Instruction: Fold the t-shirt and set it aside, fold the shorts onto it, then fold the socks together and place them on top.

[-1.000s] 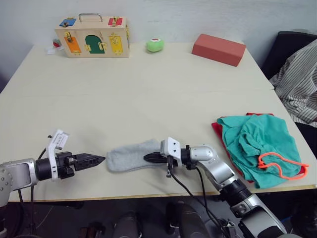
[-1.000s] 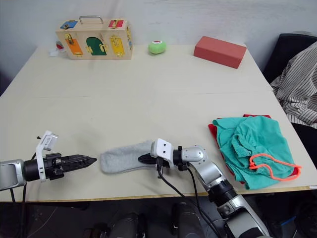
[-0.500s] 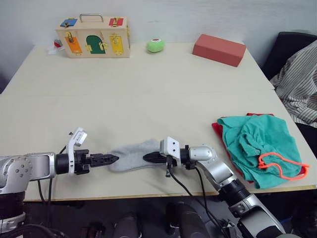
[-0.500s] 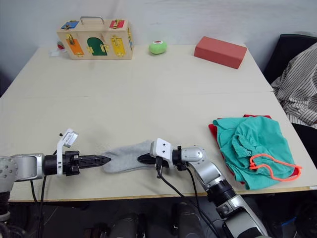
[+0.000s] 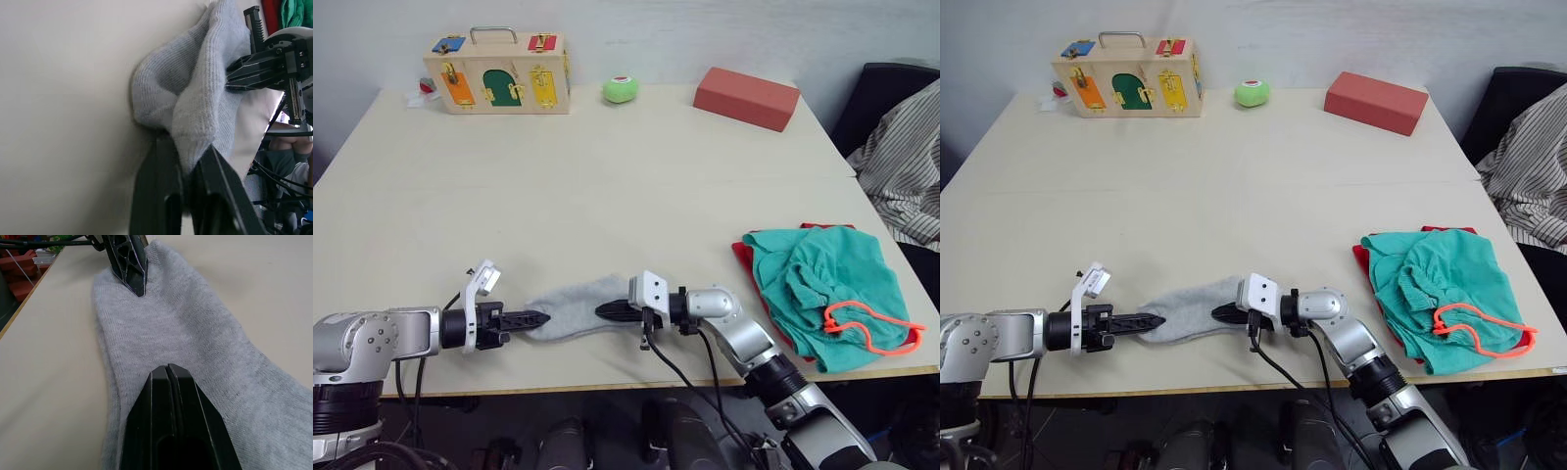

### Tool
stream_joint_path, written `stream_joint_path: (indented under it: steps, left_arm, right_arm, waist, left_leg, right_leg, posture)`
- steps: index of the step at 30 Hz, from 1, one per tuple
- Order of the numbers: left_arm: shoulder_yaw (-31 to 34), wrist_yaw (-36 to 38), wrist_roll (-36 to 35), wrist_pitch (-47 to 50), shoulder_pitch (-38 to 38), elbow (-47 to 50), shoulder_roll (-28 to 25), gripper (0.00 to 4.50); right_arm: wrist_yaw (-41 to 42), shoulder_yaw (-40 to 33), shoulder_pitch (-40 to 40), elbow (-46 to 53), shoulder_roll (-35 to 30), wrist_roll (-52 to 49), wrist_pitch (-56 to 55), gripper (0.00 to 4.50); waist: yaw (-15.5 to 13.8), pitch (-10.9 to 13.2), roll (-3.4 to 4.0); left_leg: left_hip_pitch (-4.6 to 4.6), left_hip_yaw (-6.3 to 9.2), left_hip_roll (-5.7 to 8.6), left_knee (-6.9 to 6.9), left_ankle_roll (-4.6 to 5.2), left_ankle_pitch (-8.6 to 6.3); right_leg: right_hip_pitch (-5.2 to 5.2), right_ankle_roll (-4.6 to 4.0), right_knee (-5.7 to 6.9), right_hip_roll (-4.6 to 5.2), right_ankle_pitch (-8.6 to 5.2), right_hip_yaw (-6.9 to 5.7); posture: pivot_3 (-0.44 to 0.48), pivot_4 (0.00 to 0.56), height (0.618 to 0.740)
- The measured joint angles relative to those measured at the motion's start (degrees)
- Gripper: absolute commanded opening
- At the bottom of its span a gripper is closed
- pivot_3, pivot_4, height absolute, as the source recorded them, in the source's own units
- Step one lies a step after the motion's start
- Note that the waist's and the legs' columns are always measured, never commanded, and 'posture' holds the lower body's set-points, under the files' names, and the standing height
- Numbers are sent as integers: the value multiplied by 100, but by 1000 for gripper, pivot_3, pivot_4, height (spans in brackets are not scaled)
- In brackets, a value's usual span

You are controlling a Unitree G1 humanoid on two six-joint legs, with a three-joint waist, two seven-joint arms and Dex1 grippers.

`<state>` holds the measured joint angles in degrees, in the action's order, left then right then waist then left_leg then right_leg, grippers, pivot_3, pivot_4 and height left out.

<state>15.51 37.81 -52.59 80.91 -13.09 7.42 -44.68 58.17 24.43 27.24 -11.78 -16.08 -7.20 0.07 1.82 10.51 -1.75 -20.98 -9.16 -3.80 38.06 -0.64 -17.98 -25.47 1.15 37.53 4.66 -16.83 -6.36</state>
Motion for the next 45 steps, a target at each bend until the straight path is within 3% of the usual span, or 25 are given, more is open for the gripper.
stream_joint_path:
  steps: [6, 10, 19, 28, 31, 42, 43, 45]
  left_arm:
    - [-326, 382, 9, -35, -368, 360, -716, 19]
    - [-813, 502, -4, 94, -959, 569, -756, 19]
    - [-1887, 451, 232, 103, -2063, 453, 12, 19]
    - [-2113, 454, 626, -394, -2245, -214, 856, 19]
    - [-2114, 503, 631, -430, -2233, -234, 949, 737]
    - [-2151, 699, 775, -1019, -1769, -82, 1152, 4216]
    - [-2152, 751, 775, -1091, -1732, -59, 1153, 4464]
    - [-2121, 958, 747, -1313, -1573, 102, 1168, 4464]
  right_arm:
    - [-22, -2, -2, 0, 15, 23, 5, 0]
    - [-31, -8, -9, 6, 27, 37, 15, 0]
    - [-88, -27, -68, 109, 29, 37, 131, 0]
    - [-142, -249, -357, 601, -174, -56, 532, 0]
    - [-149, -309, -482, 875, -271, -121, 748, 0]
    - [-741, -1192, -1618, 2530, -857, -564, 1929, 0]
    - [-827, -1368, -1746, 2677, -931, -623, 2037, 0]
    - [-1013, -1809, -2105, 2971, -1110, -767, 2221, 0]
  waist:
    - [-1, 0, 0]
    - [0, 0, 0]
    - [-2, 0, -1]
    - [-38, 0, -1]
    - [-31, 0, -1]
    - [-36, 3, 0]
    - [-39, 3, 0]
    - [-42, 4, 1]
  left_leg:
    - [-1, 1, 0, 0, -3, 1]
    - [-2, 1, 1, -1, -3, 1]
    - [-1, -2, 2, 1, -5, 4]
    - [-10, 1, 7, 11, 1, 8]
    - [-10, 1, 5, 10, 2, 8]
    - [-10, 2, 5, 9, 1, 8]
    - [-10, 3, 4, 8, 1, 8]
    - [-11, 3, 5, 5, 1, 7]
  right_leg:
    - [0, -1, -1, 0, 0, -1]
    - [0, 0, 0, -1, 0, 0]
    - [0, 0, 1, -9, 0, 3]
    - [0, 1, 2, -3, 0, 1]
    - [0, 1, 1, -6, 0, 1]
    - [0, 1, -2, -6, 0, 0]
    - [-1, 1, -2, -7, 0, 0]
    - [-1, 1, -6, -7, 0, 0]
  posture:
    - [0, 150, 740]
    - [0, 150, 740]
    - [0, 150, 740]
    - [0, 150, 740]
    - [0, 150, 740]
    - [0, 150, 740]
    - [0, 150, 740]
    - [0, 150, 740]
